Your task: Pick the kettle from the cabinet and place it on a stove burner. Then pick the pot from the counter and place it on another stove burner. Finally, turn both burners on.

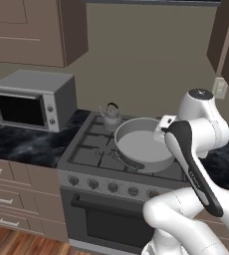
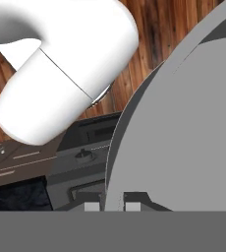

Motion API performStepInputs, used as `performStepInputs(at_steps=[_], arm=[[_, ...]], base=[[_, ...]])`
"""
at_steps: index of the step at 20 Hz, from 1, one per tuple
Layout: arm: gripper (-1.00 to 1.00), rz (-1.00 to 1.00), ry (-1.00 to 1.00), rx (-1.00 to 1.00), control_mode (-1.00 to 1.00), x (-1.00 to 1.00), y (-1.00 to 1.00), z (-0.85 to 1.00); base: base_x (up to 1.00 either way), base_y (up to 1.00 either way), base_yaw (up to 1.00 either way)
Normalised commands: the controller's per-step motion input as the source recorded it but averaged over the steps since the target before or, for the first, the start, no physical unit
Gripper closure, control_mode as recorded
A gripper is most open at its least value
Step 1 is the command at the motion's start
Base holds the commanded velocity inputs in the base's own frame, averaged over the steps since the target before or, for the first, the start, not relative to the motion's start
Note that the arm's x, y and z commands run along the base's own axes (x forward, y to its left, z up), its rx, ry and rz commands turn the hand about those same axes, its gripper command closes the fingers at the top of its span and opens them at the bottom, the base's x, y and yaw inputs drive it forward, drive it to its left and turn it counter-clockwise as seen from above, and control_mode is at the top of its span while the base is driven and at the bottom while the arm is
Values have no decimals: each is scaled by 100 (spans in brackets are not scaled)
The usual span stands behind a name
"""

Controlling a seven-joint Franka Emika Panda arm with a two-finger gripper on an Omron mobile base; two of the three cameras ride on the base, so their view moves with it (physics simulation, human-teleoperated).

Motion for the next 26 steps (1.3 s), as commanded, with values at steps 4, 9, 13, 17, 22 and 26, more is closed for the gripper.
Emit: performStepInputs(at_steps=[4, 9, 13, 17, 22, 26], arm=[[100, 0, 0, 0, 100, 0, 0, 0], [100, 0, 0, 0, 100, 0, 0, 0], [100, 0, 0, 0, 100, 0, 0, 0], [100, 0, 0, 0, -100, 0, 3, 0], [100, 0, 0, -2, -100, 0, 17, 0], [100, 0, 0, 0, -100, 3, 14, 0]], base=[[29, 0, 1], [15, 8, 1], [0, 0, 0], [0, 2, 0], [0, 0, 0], [0, 0, 0]])
